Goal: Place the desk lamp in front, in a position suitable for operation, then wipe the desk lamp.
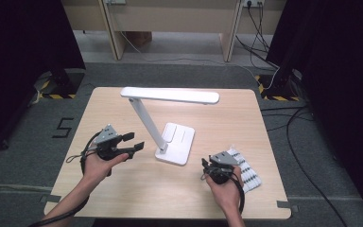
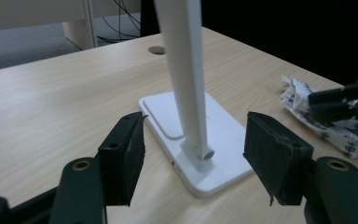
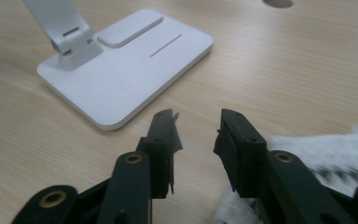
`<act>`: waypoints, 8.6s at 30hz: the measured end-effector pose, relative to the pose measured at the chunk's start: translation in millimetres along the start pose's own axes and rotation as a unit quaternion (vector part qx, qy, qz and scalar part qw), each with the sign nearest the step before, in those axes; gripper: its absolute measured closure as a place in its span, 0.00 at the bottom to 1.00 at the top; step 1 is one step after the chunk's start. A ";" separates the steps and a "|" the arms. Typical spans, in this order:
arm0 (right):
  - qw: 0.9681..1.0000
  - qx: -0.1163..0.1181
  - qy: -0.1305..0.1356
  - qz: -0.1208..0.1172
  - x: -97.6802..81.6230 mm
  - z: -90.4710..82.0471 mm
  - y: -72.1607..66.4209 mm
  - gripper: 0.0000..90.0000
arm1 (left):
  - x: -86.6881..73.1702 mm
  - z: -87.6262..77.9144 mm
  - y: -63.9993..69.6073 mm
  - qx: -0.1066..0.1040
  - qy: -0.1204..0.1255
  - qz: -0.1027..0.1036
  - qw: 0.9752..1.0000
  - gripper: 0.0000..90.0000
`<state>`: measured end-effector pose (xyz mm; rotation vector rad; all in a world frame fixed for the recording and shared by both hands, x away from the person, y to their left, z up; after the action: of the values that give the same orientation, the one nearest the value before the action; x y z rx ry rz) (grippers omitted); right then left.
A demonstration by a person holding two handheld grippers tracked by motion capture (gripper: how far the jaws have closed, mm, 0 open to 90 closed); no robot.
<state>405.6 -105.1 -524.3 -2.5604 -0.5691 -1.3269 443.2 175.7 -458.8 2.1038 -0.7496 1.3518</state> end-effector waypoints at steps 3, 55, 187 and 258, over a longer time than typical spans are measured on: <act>0.999 0.010 -0.027 -0.015 -0.4 19.7 -11.4 0.78 | 12.8 12.0 6.7 -0.001 -0.008 0.012 1.000 0.41; 0.994 0.050 -0.069 -0.062 -8.9 63.9 -56.0 0.59 | 45.3 42.7 -2.8 0.055 0.026 -0.035 0.998 0.70; 0.997 0.008 -0.067 -0.019 -36.1 -48.0 70.2 0.35 | -37.5 -6.2 8.7 0.072 -0.014 -0.007 0.997 0.42; 0.977 0.108 -0.033 -0.179 17.2 1.5 -72.8 0.89 | -4.6 70.8 75.0 -0.072 -0.085 -0.023 0.994 0.27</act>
<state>384.8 -34.5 -510.9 -2.4050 -1.1645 -1.2006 434.3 74.7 -478.9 2.1240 -0.8369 1.0713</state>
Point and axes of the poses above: each handheld gripper's, and its own axes: z roughly forward along the jaws, x roughly out of its top, y roughly to its right, the point moved 8 cm from there along z, roughly forward along the jaws
